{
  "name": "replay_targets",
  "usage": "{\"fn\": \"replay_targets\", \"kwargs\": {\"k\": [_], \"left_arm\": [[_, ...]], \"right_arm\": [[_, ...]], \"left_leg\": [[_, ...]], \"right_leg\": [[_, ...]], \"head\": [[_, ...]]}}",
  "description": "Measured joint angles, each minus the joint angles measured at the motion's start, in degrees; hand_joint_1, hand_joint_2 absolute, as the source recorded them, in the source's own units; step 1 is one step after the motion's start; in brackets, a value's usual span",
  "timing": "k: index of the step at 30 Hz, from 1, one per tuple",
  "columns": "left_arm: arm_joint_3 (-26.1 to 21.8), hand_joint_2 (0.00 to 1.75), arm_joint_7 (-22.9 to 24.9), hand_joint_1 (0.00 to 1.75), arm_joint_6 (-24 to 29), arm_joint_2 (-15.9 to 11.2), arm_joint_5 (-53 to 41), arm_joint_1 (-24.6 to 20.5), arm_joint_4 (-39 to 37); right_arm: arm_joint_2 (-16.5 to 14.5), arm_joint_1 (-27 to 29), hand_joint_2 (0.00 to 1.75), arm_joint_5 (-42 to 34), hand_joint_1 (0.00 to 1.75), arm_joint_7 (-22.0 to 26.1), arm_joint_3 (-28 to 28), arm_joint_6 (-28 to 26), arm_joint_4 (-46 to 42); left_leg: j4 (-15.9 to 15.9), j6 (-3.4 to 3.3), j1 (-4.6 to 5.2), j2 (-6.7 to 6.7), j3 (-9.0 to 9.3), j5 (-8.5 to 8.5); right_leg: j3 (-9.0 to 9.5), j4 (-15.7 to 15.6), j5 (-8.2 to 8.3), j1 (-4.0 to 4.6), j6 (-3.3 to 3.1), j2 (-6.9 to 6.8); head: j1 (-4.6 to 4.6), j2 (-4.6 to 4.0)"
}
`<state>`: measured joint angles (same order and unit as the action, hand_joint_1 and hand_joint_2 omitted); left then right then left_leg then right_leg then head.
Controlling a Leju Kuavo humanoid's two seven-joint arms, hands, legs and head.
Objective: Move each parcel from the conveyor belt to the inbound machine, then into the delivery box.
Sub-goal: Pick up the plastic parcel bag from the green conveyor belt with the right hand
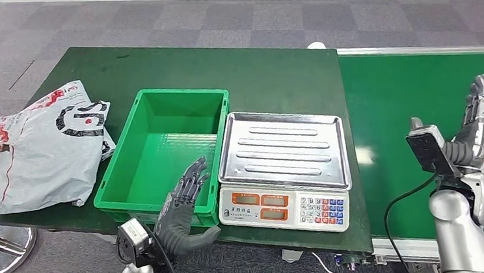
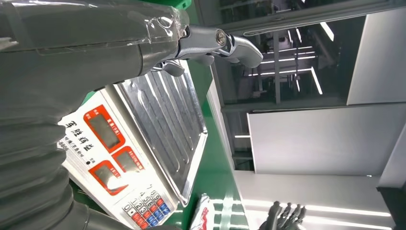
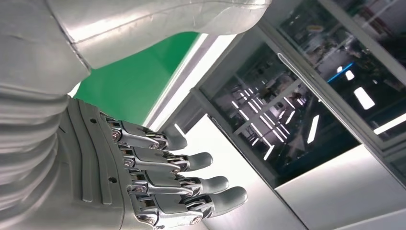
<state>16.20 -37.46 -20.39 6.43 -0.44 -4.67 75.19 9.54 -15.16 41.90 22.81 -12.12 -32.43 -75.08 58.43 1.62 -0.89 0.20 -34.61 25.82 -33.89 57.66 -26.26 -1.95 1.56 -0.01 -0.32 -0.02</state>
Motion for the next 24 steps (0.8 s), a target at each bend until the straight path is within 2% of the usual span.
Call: {"fn": "replay_targets", "kwargs": {"k": [3,8,14,19,24], "left_arm": [[-0.2,1.75,0.6,0.0,-0.1,0.0,-0.1,0.2,0.5],[-0.4,1.75,1.8,0.0,-0.6,0.1,-0.7,1.3,1.6],[-0.5,1.75,2.6,0.0,-1.4,0.2,-0.7,1.9,2.6],[-0.5,1.75,2.9,0.0,-1.7,0.2,-0.7,1.9,2.7],[-0.5,1.75,2.9,0.0,-1.9,0.3,-0.6,1.7,2.6]], "right_arm": [[1.1,0.1,1.75,3.4,0.0,-4.0,-1.2,-1.4,1.8],[5.0,-0.6,1.75,14.6,0.0,-15.0,-7.1,-6.4,11.0],[9.4,-1.3,1.75,20.5,0.0,-24.4,-15.8,-6.0,23.8],[12.1,-1.3,1.75,21.1,0.0,-28.8,-21.2,-1.9,32.0],[13.8,-1.9,1.75,22.9,0.0,-31.6,-23.9,-0.8,37.8]], "left_leg": [[0.0,-0.01,0.0,-0.03,0.01,-0.01],[0.1,-0.1,0.04,-0.16,-0.01,0.02],[0.1,-0.16,0.13,-0.24,0.0,0.07],[0.1,-0.16,0.13,-0.22,0.0,0.09],[0.1,-0.17,0.13,-0.19,0.01,0.09]], "right_leg": [[0.02,0.0,-0.03,0.0,0.03,-0.07],[0.14,0.0,-0.04,-0.05,0.07,-0.19],[0.16,-0.1,-0.08,-0.13,0.15,-0.26],[0.14,-0.1,-0.09,-0.13,0.16,-0.22],[0.14,-0.1,-0.1,-0.13,0.16,-0.19]], "head": [[-0.01,0.01],[0.01,0.0],[0.0,0.0],[0.01,0.0],[0.01,0.01]]}}
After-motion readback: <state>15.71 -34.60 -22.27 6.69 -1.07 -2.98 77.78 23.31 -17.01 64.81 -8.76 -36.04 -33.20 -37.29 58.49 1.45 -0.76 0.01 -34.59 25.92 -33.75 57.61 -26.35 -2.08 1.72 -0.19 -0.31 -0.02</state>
